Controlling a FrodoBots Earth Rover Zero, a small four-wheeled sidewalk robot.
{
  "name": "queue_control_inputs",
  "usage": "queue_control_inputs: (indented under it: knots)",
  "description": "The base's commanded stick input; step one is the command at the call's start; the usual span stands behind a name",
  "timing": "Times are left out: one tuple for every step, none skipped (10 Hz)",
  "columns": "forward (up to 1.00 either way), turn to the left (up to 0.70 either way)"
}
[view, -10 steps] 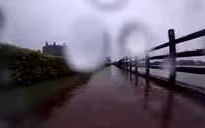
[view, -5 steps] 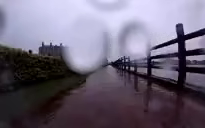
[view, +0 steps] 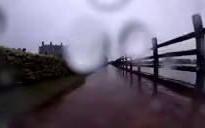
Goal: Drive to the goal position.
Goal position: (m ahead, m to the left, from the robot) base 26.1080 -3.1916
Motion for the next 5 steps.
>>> queue_control_inputs:
  knots:
    - [1.0,0.0]
    - [1.0,0.0]
    - [1.0,0.0]
    - [1.0,0.0]
    - [1.0,-0.19]
